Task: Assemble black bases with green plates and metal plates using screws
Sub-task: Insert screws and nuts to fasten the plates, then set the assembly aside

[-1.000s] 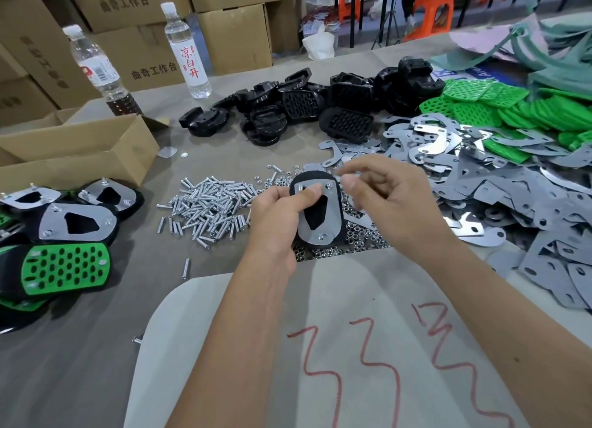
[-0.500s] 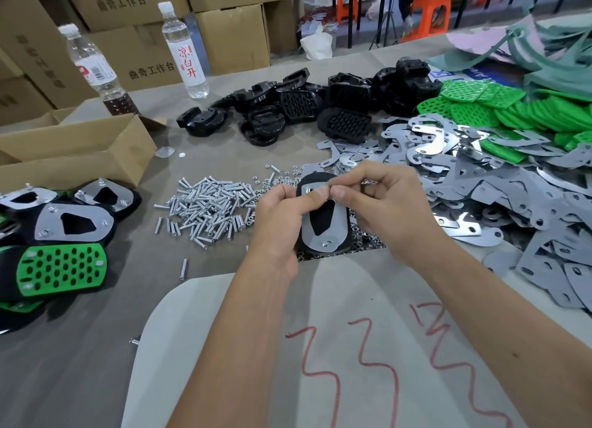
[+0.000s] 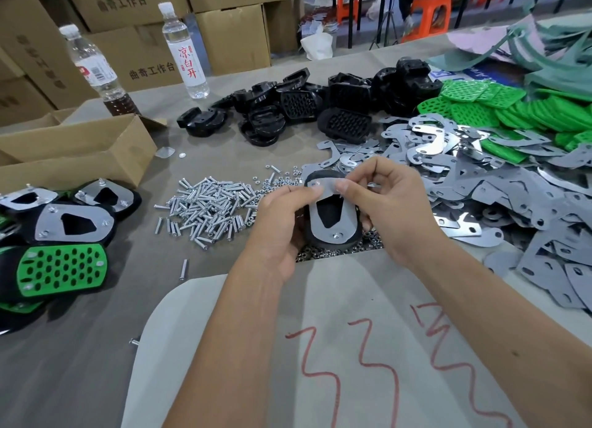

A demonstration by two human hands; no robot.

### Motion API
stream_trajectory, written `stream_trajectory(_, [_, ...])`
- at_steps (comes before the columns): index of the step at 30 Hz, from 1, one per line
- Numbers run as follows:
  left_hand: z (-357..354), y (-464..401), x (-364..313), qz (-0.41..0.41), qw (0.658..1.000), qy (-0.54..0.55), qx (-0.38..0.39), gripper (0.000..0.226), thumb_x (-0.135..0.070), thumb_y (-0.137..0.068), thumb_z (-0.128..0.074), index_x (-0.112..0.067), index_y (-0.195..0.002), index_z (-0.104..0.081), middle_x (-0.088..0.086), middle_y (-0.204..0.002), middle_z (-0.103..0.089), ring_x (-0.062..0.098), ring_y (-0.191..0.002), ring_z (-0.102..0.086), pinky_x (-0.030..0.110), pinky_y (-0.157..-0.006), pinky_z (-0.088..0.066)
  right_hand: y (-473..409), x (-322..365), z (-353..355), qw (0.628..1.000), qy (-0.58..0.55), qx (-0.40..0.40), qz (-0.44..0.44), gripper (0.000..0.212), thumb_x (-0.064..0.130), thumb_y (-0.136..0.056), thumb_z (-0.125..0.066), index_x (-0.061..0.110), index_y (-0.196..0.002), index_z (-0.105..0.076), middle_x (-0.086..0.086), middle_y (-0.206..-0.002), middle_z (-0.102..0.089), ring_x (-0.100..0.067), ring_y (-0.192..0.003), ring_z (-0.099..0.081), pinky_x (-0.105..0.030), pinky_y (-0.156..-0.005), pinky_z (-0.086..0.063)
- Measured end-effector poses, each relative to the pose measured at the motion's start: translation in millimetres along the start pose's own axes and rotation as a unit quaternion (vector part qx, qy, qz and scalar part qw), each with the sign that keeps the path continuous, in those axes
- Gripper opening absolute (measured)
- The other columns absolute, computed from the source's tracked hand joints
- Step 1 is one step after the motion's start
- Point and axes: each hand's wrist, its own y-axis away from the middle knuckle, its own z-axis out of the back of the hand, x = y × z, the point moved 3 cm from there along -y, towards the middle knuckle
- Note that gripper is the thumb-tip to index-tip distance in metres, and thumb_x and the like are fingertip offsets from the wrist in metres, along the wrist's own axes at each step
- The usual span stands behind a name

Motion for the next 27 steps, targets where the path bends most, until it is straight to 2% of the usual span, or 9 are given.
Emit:
stream_trajectory(3, [5,-3,0,0.002,1.0,0.001,0.001,0.002,-0.007,-0.091,-0.067,-0.006,-0.092,-0.067,0.013,-0.088,-0.073,0.028,-0.077,-0.068,0.033,-0.066,-0.056,0,0,0,0.998,-0.039,0.038,-0.005,0.012,0.003,-0.097,-0.069,0.01,-0.097,-0.078,-0.002,-0.062,-0.054,-0.013,-0.047,-0.042,-0.023,-0.042,-0.042])
stream_trajectory(6, [8,-3,1,0.003,1.0,0.003,0.0,0.011,-0.006,-0.091,-0.069,-0.004,-0.102,-0.066,0.015,-0.092,-0.074,0.027,-0.078,-0.07,0.034,-0.068,-0.058,0,1,-1,0.998,-0.036,0.045,0.0,0.017,-0.001,-0.097,-0.066,0.008,-0.094,-0.08,0.006,-0.059,-0.061,-0.012,-0.047,-0.044,-0.023,-0.044,-0.044])
stream_trajectory(11, [6,-4,4,0.007,1.0,0.007,-0.005,0.003,-0.006,-0.09,-0.07,-0.008,-0.09,-0.068,0.012,-0.086,-0.075,0.024,-0.071,-0.07,0.03,-0.061,-0.057,0,2,1,1.0,0.016,0.005,0.018,0.016,0.001,-0.093,-0.073,0.013,-0.085,-0.08,-0.006,-0.08,-0.068,-0.017,-0.045,-0.048,-0.027,-0.043,-0.045])
stream_trajectory(14, [6,-4,4,0.009,1.0,0.01,-0.015,0.003,-0.007,-0.089,-0.071,-0.008,-0.091,-0.069,0.01,-0.085,-0.075,0.023,-0.07,-0.069,0.03,-0.063,-0.056,1,2,3,0.997,0.057,-0.026,0.036,0.011,0.006,-0.09,-0.079,0.009,-0.081,-0.073,-0.018,-0.066,-0.06,-0.019,-0.039,-0.052,-0.027,-0.04,-0.044])
stream_trajectory(16, [6,-4,4,0.005,1.0,0.008,-0.021,0.003,-0.007,-0.089,-0.071,-0.008,-0.088,-0.069,0.009,-0.083,-0.075,0.022,-0.069,-0.069,0.03,-0.064,-0.056,1,2,3,0.995,0.083,-0.03,0.052,0.013,0.007,-0.089,-0.08,0.009,-0.081,-0.07,-0.023,-0.069,-0.061,-0.018,-0.04,-0.054,-0.026,-0.038,-0.044])
stream_trajectory(20, [4,-4,4,-0.009,0.999,-0.005,-0.044,0.02,-0.006,-0.088,-0.073,0.001,-0.107,-0.068,0.012,-0.087,-0.075,0.024,-0.072,-0.069,0.033,-0.067,-0.056,2,7,0,0.989,0.12,0.012,0.086,0.012,0.004,-0.09,-0.077,0.016,-0.088,-0.077,-0.003,-0.082,-0.06,-0.009,-0.054,-0.057,-0.029,-0.041,-0.05])
stream_trajectory(22, [3,-4,4,-0.017,0.999,-0.014,-0.046,0.015,-0.005,-0.088,-0.074,-0.001,-0.101,-0.067,0.013,-0.085,-0.075,0.025,-0.073,-0.069,0.034,-0.068,-0.056,1,9,0,0.977,0.18,-0.008,0.116,0.015,0.011,-0.087,-0.082,0.019,-0.078,-0.074,0.004,-0.079,-0.059,-0.011,-0.061,-0.057,-0.03,-0.047,-0.051])
stream_trajectory(25, [2,-3,4,-0.019,0.998,-0.03,-0.052,0.012,-0.006,-0.087,-0.075,-0.009,-0.086,-0.064,0.01,-0.081,-0.075,0.024,-0.075,-0.069,0.04,-0.076,-0.055,1,13,1,0.95,0.259,-0.046,0.165,0.026,0.021,-0.083,-0.086,0.019,-0.07,-0.063,0.002,-0.076,-0.058,-0.017,-0.066,-0.055,-0.028,-0.058,-0.047])
stream_trajectory(27, [3,-3,3,-0.02,0.998,-0.026,-0.053,0.012,-0.007,-0.088,-0.075,-0.007,-0.091,-0.063,0.01,-0.082,-0.074,0.026,-0.077,-0.069,0.042,-0.079,-0.054,2,12,0,0.959,0.237,-0.012,0.158,0.023,0.018,-0.087,-0.083,0.015,-0.076,-0.063,-0.003,-0.082,-0.058,-0.021,-0.063,-0.057,-0.031,-0.057,-0.049])
